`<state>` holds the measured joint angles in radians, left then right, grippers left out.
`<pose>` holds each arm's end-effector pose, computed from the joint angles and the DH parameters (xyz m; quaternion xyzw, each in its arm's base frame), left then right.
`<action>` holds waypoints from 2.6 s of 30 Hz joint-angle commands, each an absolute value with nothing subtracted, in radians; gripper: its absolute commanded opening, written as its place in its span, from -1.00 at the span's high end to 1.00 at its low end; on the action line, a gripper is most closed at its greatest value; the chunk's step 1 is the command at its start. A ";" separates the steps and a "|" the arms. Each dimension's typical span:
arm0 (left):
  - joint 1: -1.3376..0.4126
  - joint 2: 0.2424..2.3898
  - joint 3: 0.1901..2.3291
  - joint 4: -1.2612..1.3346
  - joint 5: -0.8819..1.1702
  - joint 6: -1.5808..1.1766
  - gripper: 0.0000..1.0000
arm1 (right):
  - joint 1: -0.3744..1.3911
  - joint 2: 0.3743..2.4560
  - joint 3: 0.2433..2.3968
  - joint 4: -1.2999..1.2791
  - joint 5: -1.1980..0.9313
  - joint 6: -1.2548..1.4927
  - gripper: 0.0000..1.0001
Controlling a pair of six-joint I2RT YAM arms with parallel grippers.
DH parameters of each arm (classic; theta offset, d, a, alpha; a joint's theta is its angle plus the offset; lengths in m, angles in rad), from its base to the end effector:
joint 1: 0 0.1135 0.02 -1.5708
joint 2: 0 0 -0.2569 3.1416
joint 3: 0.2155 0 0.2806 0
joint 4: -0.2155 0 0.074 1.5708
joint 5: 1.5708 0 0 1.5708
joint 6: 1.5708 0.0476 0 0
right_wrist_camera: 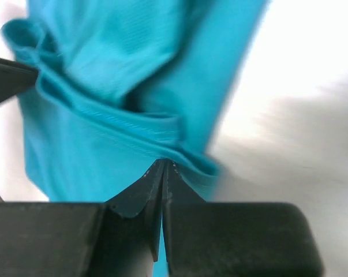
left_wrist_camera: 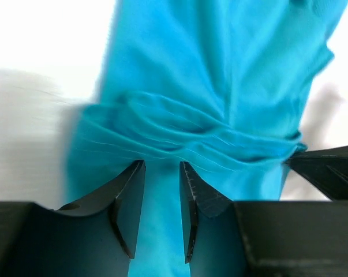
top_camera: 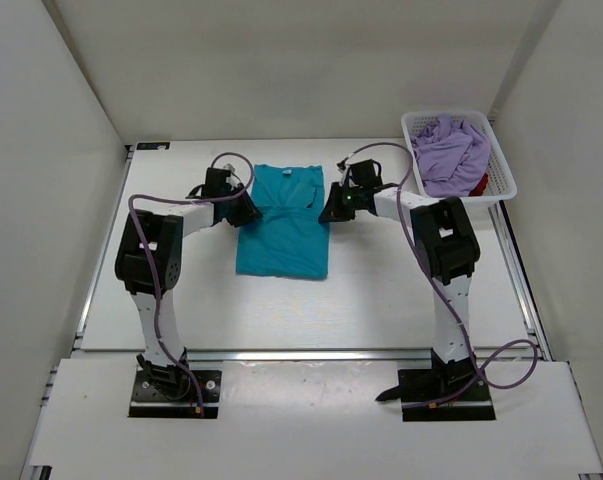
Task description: Fold and stack the t-shirts
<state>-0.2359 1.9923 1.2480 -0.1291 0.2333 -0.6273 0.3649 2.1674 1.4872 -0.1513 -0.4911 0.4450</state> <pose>0.4298 -0.1146 0.1141 -0.1425 0.9233 -0.2413 0.2625 0.4528 0.1970 0.1146 -0.0515 0.9073 0.3464 0.2328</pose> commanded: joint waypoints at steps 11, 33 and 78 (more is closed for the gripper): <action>-0.293 1.610 0.973 -0.058 0.175 -0.638 0.02 | 0.353 1.921 1.427 -0.201 -0.431 0.452 0.58; -0.255 1.463 0.552 -0.029 0.107 -0.609 -0.04 | 0.517 1.669 0.713 0.207 -0.450 0.634 0.12; -0.405 1.478 1.149 -0.397 0.049 -0.585 1.00 | 0.292 1.537 1.090 -0.241 -0.491 0.476 1.00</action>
